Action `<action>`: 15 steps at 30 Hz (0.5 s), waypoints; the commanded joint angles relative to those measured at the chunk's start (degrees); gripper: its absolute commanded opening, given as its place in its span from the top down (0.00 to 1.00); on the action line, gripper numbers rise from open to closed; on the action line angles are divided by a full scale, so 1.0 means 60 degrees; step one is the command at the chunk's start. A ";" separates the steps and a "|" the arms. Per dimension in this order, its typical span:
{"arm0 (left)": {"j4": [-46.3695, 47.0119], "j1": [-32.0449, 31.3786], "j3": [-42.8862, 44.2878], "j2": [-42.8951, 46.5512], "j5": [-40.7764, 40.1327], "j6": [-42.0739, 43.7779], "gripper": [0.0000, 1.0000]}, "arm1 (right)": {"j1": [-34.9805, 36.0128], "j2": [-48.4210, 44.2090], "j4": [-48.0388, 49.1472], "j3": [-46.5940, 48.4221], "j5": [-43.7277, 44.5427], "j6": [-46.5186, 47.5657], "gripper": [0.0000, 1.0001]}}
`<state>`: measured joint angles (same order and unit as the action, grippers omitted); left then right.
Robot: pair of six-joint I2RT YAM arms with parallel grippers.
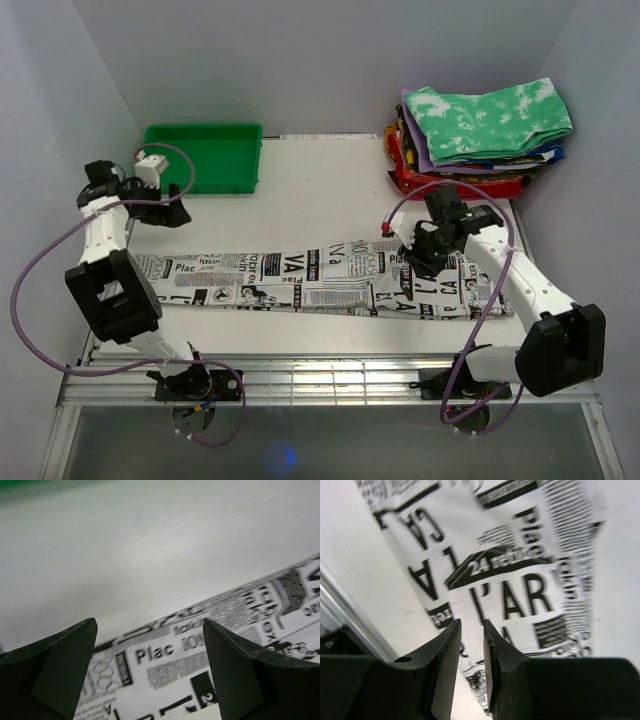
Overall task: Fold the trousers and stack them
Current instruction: Fold the trousers
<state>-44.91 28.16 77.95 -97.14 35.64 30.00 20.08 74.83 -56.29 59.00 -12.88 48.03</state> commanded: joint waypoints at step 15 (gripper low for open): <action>0.2855 -0.9380 -0.2842 0.1456 -0.0110 -0.0120 0.13 | -0.6801 0.1137 -0.1766 0.1110 0.0828 -0.1237 0.55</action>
<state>-31.86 -26.70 59.66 -88.05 36.75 31.66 -17.39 82.02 -62.76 65.36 -9.37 42.65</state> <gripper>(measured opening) 0.880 0.440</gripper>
